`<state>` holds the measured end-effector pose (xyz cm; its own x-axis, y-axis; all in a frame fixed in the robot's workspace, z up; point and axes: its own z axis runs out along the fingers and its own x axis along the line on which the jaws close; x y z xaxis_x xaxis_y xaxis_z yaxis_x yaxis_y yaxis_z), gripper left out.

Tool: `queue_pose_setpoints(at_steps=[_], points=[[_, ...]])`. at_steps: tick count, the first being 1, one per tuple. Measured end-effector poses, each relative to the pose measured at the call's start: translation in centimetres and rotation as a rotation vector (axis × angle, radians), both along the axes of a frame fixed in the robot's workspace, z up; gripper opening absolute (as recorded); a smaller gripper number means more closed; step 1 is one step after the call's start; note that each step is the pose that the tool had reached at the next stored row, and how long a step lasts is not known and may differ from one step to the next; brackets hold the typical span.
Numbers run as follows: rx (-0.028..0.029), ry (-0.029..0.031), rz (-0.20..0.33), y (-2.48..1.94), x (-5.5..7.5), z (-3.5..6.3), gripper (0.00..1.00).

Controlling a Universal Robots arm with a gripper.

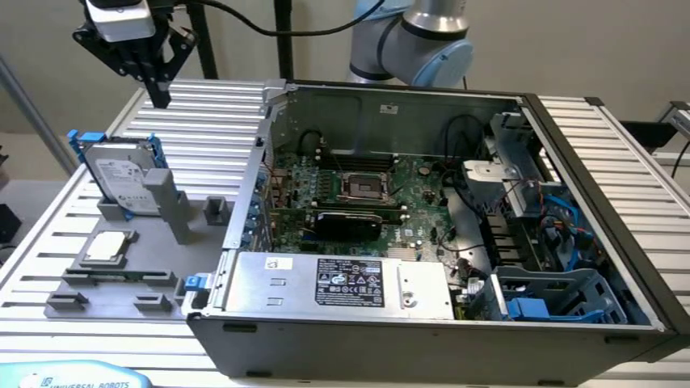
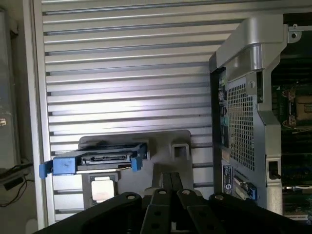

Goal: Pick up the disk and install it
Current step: 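Reach for the disk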

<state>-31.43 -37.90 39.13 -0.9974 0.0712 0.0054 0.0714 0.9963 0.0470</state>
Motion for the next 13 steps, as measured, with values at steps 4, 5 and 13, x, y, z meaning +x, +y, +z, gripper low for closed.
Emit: queue_pose_setpoints(at_steps=[4, 5, 13], points=[[0.0, 0.0, 0.0, 0.16, -1.8, -0.14, 0.11], [0.0, 0.0, 0.0, 0.19, -2.3, -0.19, 0.11], [0.0, 0.0001, 0.0, 0.41, -5.9, -0.69, 0.11]])
